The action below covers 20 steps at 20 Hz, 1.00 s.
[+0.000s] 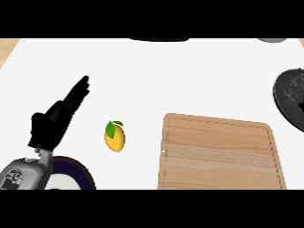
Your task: Pick the bell pepper from the cutting board and place it in the pan
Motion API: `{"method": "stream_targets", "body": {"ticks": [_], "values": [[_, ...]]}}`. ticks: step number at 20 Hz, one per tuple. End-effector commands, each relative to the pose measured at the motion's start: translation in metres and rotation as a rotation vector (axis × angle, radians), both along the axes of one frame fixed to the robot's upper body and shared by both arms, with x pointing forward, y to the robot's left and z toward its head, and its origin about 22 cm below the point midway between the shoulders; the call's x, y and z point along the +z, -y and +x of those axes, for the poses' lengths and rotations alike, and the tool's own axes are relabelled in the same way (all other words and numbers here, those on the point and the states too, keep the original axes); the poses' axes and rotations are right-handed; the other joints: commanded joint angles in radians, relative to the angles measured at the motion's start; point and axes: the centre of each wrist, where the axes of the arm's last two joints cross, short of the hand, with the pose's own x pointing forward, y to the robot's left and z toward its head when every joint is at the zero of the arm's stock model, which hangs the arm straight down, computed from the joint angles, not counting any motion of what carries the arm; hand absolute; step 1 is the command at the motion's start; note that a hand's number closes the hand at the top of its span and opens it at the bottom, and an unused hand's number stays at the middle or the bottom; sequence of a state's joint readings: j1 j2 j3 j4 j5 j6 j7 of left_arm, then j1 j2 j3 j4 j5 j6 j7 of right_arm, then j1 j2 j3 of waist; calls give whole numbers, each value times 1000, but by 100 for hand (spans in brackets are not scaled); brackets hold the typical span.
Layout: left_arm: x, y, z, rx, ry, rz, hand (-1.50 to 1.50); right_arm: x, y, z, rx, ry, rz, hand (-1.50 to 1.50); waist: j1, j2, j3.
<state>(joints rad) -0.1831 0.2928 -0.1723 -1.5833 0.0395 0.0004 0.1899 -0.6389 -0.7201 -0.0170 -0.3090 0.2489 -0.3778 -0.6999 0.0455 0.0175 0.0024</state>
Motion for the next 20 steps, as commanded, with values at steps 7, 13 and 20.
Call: {"method": "stream_targets", "body": {"ticks": [7, 13, 20], "values": [[3, 7, 4, -33, 8, -1, 0, 1, -10, 17, -2, -223, 129, -150, 26, 11, 4], [5, 2, 5, -22, 10, -16, 0, 4, -8, 17, 46, 13, 423, -150, 22, 14, 9], [-4, 13, 0, -18, 2, -19, 0, 12, 26, -8, 104, 61, 684, -150, 16, 17, 9]]}}
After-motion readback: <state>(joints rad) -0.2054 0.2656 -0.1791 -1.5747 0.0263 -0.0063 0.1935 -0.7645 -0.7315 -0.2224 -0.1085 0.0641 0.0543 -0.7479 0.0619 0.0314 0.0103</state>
